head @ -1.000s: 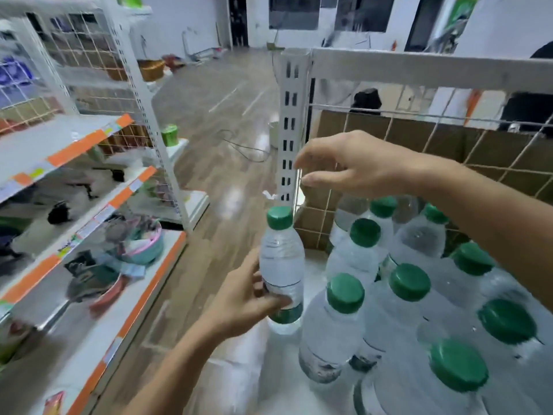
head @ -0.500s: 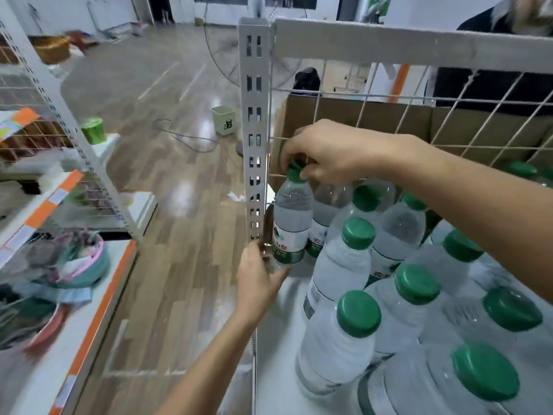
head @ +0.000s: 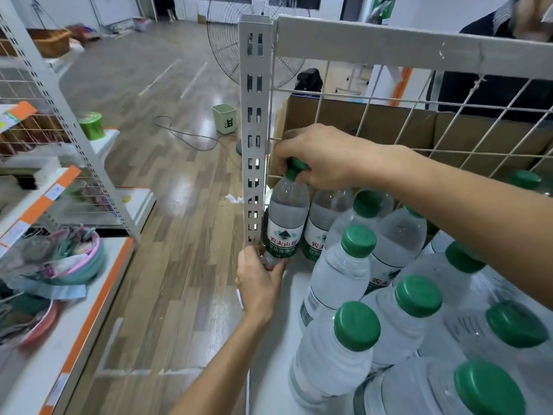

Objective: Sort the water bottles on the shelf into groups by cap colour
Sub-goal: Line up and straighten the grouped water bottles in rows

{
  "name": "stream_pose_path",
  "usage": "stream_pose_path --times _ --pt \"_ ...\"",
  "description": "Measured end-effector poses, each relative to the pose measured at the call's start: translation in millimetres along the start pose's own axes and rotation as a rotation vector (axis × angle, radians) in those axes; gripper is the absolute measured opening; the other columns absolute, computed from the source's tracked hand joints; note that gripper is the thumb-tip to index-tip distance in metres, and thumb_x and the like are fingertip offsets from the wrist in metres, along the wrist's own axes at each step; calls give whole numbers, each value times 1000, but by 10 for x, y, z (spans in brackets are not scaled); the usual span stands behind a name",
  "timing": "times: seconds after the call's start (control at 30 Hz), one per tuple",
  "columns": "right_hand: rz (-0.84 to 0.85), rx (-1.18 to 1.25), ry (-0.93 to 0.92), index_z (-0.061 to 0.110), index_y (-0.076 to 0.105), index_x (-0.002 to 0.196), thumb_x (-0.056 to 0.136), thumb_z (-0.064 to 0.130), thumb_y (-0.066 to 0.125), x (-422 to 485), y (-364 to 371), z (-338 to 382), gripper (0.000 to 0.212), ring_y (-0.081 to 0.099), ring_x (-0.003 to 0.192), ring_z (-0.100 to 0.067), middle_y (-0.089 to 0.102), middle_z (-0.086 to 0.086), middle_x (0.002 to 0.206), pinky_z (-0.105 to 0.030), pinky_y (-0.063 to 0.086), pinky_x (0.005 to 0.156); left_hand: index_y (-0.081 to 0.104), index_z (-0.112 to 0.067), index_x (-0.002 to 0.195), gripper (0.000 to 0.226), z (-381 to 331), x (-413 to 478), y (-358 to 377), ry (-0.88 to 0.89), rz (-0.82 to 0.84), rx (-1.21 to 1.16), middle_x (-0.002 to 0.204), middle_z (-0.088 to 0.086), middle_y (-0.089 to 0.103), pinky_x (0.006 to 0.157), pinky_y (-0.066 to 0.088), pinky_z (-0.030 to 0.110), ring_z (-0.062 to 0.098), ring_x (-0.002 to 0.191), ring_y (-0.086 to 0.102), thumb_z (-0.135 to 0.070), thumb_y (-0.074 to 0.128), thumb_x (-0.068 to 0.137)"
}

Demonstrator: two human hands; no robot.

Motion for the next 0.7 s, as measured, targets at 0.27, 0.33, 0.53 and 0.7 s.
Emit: stream_pose_path --times 0.27,0.33,0.53,0.7 --pt "-164 -287 143 14 58 108 90 32 54 -320 -334 -96 26 55 99 -29 56 -9 105 -39 47 77 53 -9 114 52 -56 -12 -10 80 36 17 110 7 54 81 48 41 27 93 59 -30 77 73" --pt "-98 -443 237 12 59 101 90 44 52 -419 -352 -194 35 57 89 -31 59 -11 96 -37 46 67 54 -9 116 52 -72 -12 -4 84 33 15 112 8 55 82 47 39 28 94 59 -30 76 75" --pt "112 -166 421 12 58 112 83 45 63 -468 -48 -468 44 57 90 -34 61 -14 102 -38 49 74 55 -5 113 48 -89 -58 -15 35 -7 6 110 11 56 83 42 36 29 98 56 -28 75 76" --pt "102 24 353 21 62 118 83 26 68 -443 -17 -467 36 52 89 -22 64 -7 111 -27 44 77 54 -5 114 47 -120 -71 -28 24 -15 -3 111 10 55 82 41 34 27 96 56 -27 75 77"
Point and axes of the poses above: each hand's wrist, its own x-axis towards the middle knuckle, its own y-axis out of the palm, z = x × y, the point moved 6 cm from there along x, towards the middle knuckle
